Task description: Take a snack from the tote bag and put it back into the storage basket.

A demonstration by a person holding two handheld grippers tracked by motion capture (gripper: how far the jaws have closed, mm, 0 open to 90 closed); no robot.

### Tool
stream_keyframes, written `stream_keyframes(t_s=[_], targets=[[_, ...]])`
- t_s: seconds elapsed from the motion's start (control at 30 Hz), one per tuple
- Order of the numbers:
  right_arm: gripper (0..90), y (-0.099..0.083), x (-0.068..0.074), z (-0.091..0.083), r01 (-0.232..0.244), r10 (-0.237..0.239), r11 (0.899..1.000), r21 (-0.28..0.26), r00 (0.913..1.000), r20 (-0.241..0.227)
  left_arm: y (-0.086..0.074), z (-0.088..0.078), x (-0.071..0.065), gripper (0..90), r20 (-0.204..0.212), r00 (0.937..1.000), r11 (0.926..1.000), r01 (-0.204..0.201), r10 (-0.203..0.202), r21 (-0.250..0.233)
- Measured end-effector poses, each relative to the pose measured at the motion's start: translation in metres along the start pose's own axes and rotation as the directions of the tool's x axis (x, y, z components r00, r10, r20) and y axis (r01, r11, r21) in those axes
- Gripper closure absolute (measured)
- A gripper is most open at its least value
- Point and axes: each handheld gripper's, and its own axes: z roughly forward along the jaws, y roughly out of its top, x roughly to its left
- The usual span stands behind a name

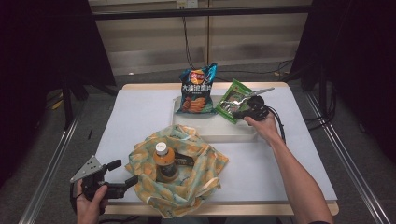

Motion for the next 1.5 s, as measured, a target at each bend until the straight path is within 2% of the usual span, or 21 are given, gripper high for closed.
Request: stream_keyframes(t_s=[0.3, 0.37, 0.4, 0.53, 0.6, 0.67, 0.9, 0.93, 1.0, 1.1, 1.17, 1.27, 1.3, 1.33, 1.43, 1.47, 1.5], targets=[[90.0, 0.004, -0.005, 0.012, 0.007, -0.007, 0.999, 0.052, 1.0, -0.006, 0.0, 0.0, -0.001, 2.8, 0.005, 1.0, 1.0, 0.0, 0.0, 0.0], [90.0, 0.003, -0.006, 0.015, 0.004, -0.004, 0.998, 0.067, 1.0, -0.003, 0.0, 0.0, -0.001, 2.8, 0.006, 1.0, 1.0, 0.0, 0.0, 0.0], [90.0, 0.003, -0.007, 0.016, 0.003, -0.004, 0.997, 0.079, 0.9999, 0.013, 0.0, 0.0, -0.001, 2.8, 0.005, 1.0, 1.0, 0.0, 0.0, -0.001], [90.0, 0.003, -0.011, 0.018, -0.016, 0.015, 0.997, 0.074, 0.9997, 0.016, 0.0, 0.0, -0.001, 2.8, 0.004, 1.0, 1.0, -0.003, 0.003, -0.001], [90.0, 0.005, -0.012, 0.019, -0.009, 0.006, 0.997, 0.079, 0.9995, 0.03, 0.001, 0.0, -0.002, 2.8, -0.008, 1.0, 1.0, -0.005, 0.005, 0.001], [90.0, 0.007, -0.013, 0.02, -0.007, 0.004, 0.996, 0.091, 0.9995, 0.032, 0.001, 0.0, -0.002, 2.8, 0.001, 1.0, 1.0, -0.004, 0.004, -0.001], [90.0, 0.011, -0.003, 0.024, 0.032, -0.033, 0.992, 0.123, 0.9994, 0.005, 0.001, 0.0, -0.002, 2.8, -0.009, 0.9999, 0.9999, -0.01, 0.01, 0.005], [90.0, 0.01, -0.002, 0.025, 0.03, -0.033, 0.991, 0.134, 0.9993, 0.02, 0.001, 0.0, -0.002, 2.8, -0.009, 0.9999, 0.9999, -0.01, 0.01, 0.003], [90.0, 0.009, -0.005, 0.028, 0.023, -0.026, 0.99, 0.138, 0.9995, 0.018, 0.001, 0.0, -0.002, 2.8, 0.001, 0.9999, 0.9999, -0.01, 0.01, -0.001], [90.0, 0.009, -0.01, 0.028, 0.002, -0.007, 0.991, 0.136, 0.9992, 0.038, 0.001, 0.0, -0.002, 2.8, -0.011, 0.9999, 0.9999, -0.012, 0.013, 0.005], [90.0, 0.01, -0.013, 0.029, 0.008, -0.014, 0.99, 0.138, 0.9988, 0.046, 0.001, 0.0, -0.002, 2.8, -0.007, 0.9999, 0.9999, -0.011, 0.011, 0.005], [90.0, 0.01, -0.019, 0.029, -0.026, 0.018, 0.99, 0.136, 0.9978, 0.064, 0.001, 0.0, -0.003, 2.8, 0.0, 0.9999, 0.9999, -0.011, 0.011, 0.004], [90.0, 0.01, -0.02, 0.029, -0.022, 0.014, 0.991, 0.134, 0.9981, 0.061, 0.001, 0.0, -0.003, 2.8, -0.001, 0.9999, 0.9999, -0.012, 0.012, 0.004], [90.0, 0.012, -0.02, 0.03, -0.022, 0.01, 0.989, 0.143, 0.9963, 0.085, 0.001, 0.0, -0.003, 2.8, 0.0, 0.9999, 0.9999, -0.013, 0.013, 0.004], [90.0, 0.013, -0.025, 0.03, -0.046, 0.031, 0.988, 0.147, 0.994, 0.105, 0.002, 0.0, -0.003, 2.8, -0.009, 0.9998, 0.9999, -0.015, 0.015, 0.006], [90.0, 0.014, -0.026, 0.03, -0.058, 0.042, 0.986, 0.154, 0.9934, 0.106, 0.002, 0.0, -0.003, 2.8, 0.001, 0.9998, 0.9998, -0.018, 0.018, 0.005], [90.0, 0.015, -0.028, 0.03, -0.052, 0.036, 0.987, 0.154, 0.9937, 0.107, 0.002, 0.0, -0.003, 2.8, 0.001, 0.9999, 0.9999, -0.016, 0.016, 0.004]])
